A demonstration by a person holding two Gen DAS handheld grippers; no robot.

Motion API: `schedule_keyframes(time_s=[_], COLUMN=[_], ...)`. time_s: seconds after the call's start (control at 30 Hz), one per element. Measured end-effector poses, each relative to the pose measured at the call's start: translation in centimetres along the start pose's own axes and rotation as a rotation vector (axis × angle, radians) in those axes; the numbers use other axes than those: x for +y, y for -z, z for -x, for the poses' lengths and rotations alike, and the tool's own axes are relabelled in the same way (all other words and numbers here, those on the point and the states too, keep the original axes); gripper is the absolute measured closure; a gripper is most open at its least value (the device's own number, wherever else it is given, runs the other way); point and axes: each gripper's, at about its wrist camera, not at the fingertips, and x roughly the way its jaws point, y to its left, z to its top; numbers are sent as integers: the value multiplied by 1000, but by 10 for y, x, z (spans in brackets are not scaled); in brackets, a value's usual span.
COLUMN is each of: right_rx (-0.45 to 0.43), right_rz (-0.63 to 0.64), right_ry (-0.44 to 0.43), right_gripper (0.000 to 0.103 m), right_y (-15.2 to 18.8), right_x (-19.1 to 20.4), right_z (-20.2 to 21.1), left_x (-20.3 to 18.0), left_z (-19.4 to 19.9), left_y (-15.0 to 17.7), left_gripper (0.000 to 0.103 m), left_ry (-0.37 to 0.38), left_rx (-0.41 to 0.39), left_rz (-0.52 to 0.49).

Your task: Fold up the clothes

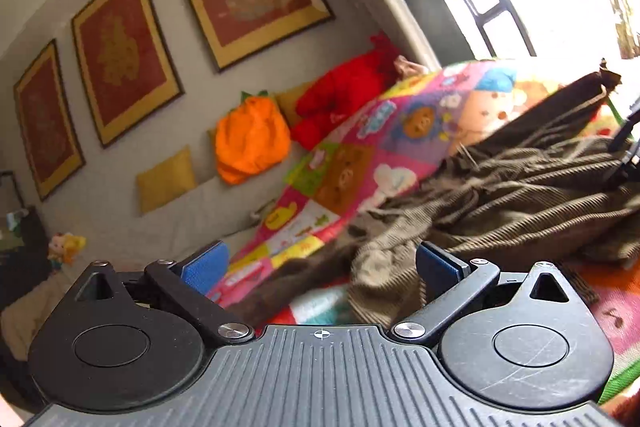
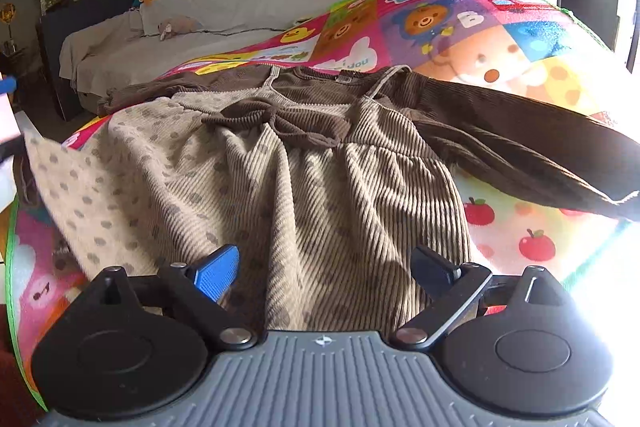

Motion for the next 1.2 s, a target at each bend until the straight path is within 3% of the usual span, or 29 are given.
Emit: schedule_keyframes(time_s=[0.07,0.13,0.23,0.3,0.37,0.43,0.57,0.67,0.7,0.73,0.8,0.87,1.03,1.13,1.2], right_rx=[7,2,-33,-69,-102,-101,-49,-43,-41,-39,-48,-60,-6,80,111], right_rz=[-8,-5,23,61,123,196,355,481,514,547,500,421,230,258,308], right_ry=[1,-7,-24,-39,-102,-217,-396,-417,-412,-407,-405,-427,-676,-772,-790], right_gripper=[9,9,9,9,16,33,40,41,46,67,95,97,100,101,101], right_y=[9,14,12,5,-8,-20,-30,-28,-27,-26,-34,-45,-69,-56,-45], right_x=[0,3,14,26,47,77,142,184,193,202,198,188,185,209,224], right_z=[3,10,24,34,40,37,12,-8,-14,-19,-20,-16,-4,-17,-25], left_x=[20,44,68,68,60,53,47,49,52,54,60,68,92,101,101], left_z=[7,12,11,6,-2,-10,-15,-14,-14,-13,-12,-13,-22,-24,-26], left_y=[-4,-5,-4,-2,-1,2,7,9,9,9,10,13,16,10,5], left_gripper=[1,1,1,0,0,0,0,0,0,0,0,0,0,0,0], left_ry=[-118,-164,-56,-14,3,25,79,77,69,61,46,27,-2,37,65], left_rx=[-27,-24,32,72,125,178,210,204,201,197,191,195,213,197,191], left_rz=[72,179,295,304,278,262,296,300,302,304,308,334,444,498,500])
